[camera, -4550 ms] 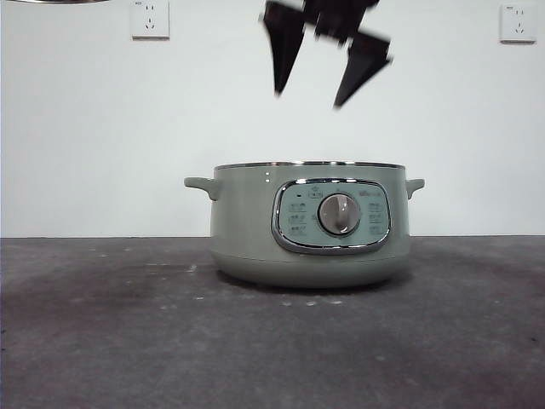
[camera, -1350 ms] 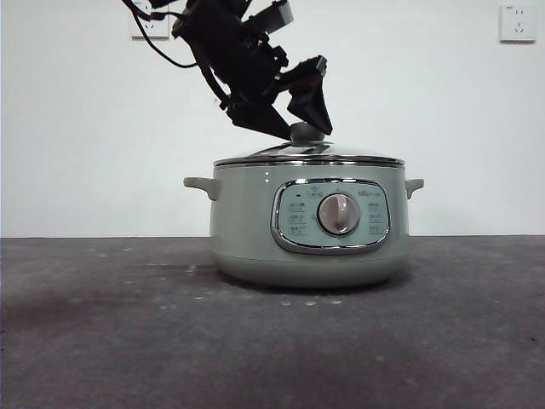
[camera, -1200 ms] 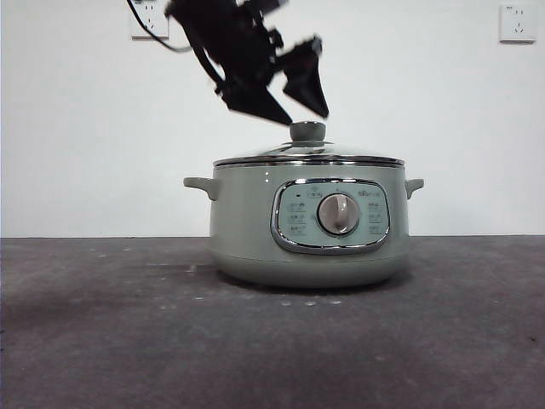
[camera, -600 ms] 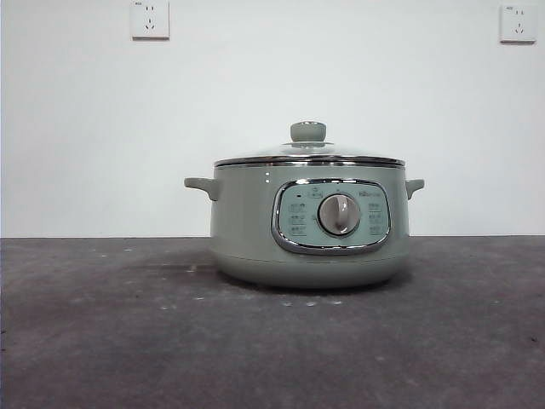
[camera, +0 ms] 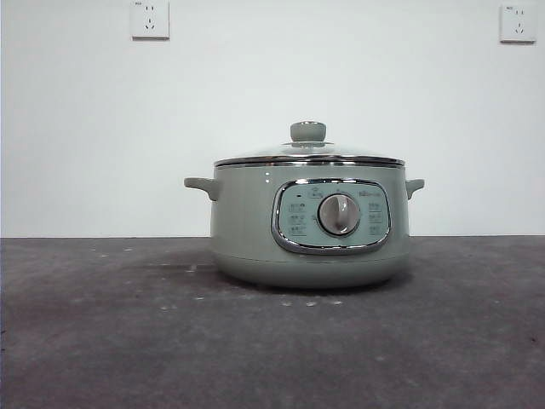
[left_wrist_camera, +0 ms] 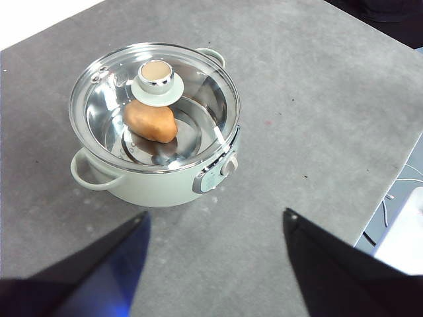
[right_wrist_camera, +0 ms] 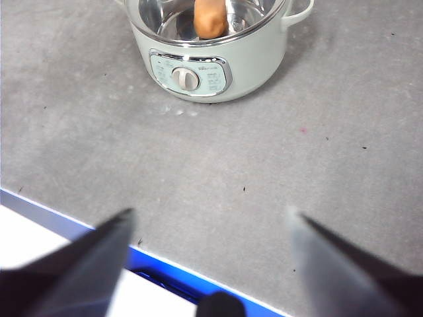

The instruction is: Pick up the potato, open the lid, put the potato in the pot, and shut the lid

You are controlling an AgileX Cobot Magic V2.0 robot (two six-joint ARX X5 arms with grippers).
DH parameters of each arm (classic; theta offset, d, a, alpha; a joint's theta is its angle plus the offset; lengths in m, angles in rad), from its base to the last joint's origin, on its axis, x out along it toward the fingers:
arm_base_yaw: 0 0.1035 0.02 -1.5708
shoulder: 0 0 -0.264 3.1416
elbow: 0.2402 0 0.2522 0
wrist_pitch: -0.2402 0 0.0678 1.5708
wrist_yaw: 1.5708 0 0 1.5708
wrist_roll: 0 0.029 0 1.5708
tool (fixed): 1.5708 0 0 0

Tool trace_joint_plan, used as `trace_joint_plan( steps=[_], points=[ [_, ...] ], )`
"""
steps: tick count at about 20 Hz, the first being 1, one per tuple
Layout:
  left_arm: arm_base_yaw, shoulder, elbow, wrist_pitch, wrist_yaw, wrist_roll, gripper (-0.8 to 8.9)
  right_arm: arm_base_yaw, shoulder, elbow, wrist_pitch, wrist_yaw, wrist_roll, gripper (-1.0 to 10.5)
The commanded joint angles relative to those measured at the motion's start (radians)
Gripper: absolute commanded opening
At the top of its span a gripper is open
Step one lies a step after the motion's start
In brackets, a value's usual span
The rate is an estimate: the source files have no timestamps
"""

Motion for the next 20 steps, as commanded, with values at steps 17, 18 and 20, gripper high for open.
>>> trace_joint_plan(
  steps=[17,18,20],
  points=[
    [0.001,0.002,0.0,0.006,-0.001,-0.008,-0.03,0.0,-0.003,-0.006,-0.024,0.079,0.027,0.0],
    [0.002,0.003,0.0,0.02,0.0,-0.01,-0.03,0.0,-0.003,-0.006,-0.024,0.079,0.027,0.0],
    [0.002,0.003,0.0,0.026,-0.008,0.033,-0.03,0.0,-0.003,-0.006,-0.024,0.079,0.027,0.0]
  ],
)
